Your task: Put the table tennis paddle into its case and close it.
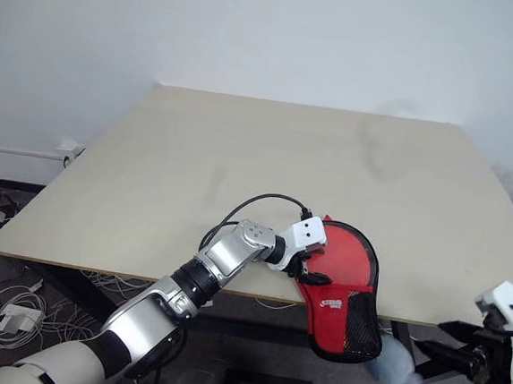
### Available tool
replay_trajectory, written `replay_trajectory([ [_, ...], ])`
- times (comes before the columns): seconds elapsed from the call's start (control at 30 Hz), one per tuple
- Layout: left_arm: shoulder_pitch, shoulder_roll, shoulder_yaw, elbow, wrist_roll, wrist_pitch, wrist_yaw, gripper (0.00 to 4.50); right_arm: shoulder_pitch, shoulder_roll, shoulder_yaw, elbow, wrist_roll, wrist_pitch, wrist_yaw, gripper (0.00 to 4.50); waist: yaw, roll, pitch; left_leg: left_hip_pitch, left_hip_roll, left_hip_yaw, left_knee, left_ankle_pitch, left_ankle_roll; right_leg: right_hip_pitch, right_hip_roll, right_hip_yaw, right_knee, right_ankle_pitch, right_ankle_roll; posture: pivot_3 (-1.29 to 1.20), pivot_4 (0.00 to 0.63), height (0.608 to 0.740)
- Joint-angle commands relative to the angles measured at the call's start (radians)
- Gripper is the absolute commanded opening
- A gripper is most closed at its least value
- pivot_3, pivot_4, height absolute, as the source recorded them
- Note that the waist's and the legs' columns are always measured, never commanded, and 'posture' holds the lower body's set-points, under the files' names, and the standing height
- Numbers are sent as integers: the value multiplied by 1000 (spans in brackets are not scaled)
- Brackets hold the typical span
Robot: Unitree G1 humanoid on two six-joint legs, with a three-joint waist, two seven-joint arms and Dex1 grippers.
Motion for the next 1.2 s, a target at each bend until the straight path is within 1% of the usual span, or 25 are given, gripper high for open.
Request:
replay_trajectory([
  [0.03, -7, 29, 8, 56, 30, 10, 6, 3778, -39, 8, -62, -3, 28, 21, -18, 3499, -2, 0, 0, 0, 0, 0, 0, 0, 0, 0, 0, 0, 0, 0, 0, 0, 0, 715],
  [0.1, -5, 42, 20, 55, 26, -17, -3, 3778, -106, 22, -76, 4, 58, 39, -52, 3499, -4, 0, 0, 0, 0, 0, 0, 0, 0, 0, 0, 0, 0, 0, 0, 0, 0, 715],
  [0.17, 5, 62, 42, 16, -2, -24, -44, 3778, -208, 49, -73, 14, 95, 67, -117, 3499, -10, 0, 0, 0, 1, 1, 0, 0, 0, 0, 1, 1, 0, 0, 0, 0, 0, 715],
  [0.27, 11, 99, 77, -43, -37, -30, -81, 3778, -349, 107, -37, 12, 128, 93, -224, 3499, -15, 2, -1, 1, 1, 1, -1, 0, 0, -1, 2, 1, 0, 1, 1, 0, 0, 715],
  [0.37, 14, 164, 117, -115, -65, -16, -122, 3778, -474, 182, 34, 7, 138, 99, -332, 3499, -14, 4, -2, 1, 1, 1, -2, 0, -1, -1, 2, 1, 1, 1, 1, 0, 0, 715],
  [0.47, 28, 238, 142, -198, -92, 5, -171, 3778, -545, 235, 107, -13, 135, 73, -383, 3499, -15, 5, -3, 0, 1, 1, -2, 0, -1, -2, 2, 2, 2, 1, 1, 0, 0, 715],
  [0.5, 36, 260, 147, -224, -99, 13, -184, 3778, -558, 247, 126, -23, 135, 65, -393, 3499, -12, 6, -3, 0, 1, 2, -2, 0, -1, -3, 1, 2, 2, 1, 1, 0, 0, 715],
  [0.63, 103, 397, 185, -399, -152, 82, -267, 3778, -642, 260, 292, 17, 86, 2, -385, 3499, -18, 6, -3, 0, 0, 2, -2, 0, 0, -3, 1, 3, 3, 1, 2, 0, 0, 715],
  [0.7, 150, 449, 195, -474, -179, 110, -291, 3778, -677, 268, 353, 25, 72, -19, -390, 3499, -23, 6, -3, 0, 1, 2, -2, 0, -1, -3, 1, 3, 3, 2, 2, 0, 0, 715],
  [0.8, 236, 506, 209, -581, -208, 168, -285, 3778, -720, 254, 440, 18, 47, -45, -369, 3499, -29, 7, -3, 0, 1, 2, -2, 1, -1, -4, 1, 3, 4, 2, 2, 0, 0, 715],
  [0.93, 344, 578, 232, -665, -206, 202, -246, 3778, -766, 252, 498, 13, 38, -39, -375, 3499, -30, 7, -3, 0, 1, 2, -2, 1, 0, -4, 2, 2, 4, 2, 2, 0, 0, 715],
  [1.03, 409, 619, 261, -699, -200, 214, -202, 3778, -804, 260, 542, 11, 22, -31, -392, 3499, -30, 7, -3, 0, 1, 2, -2, 1, -1, -4, 2, 3, 5, 2, 2, 0, 0, 715],
  [1.2, 476, 616, 276, -756, -199, 257, -105, 3778, -859, 262, 581, 71, -20, -37, -415, 3499, -28, 6, -3, 0, 1, 2, -2, 1, -3, -5, 2, 2, 5, 2, 2, 0, 0, 715],
])
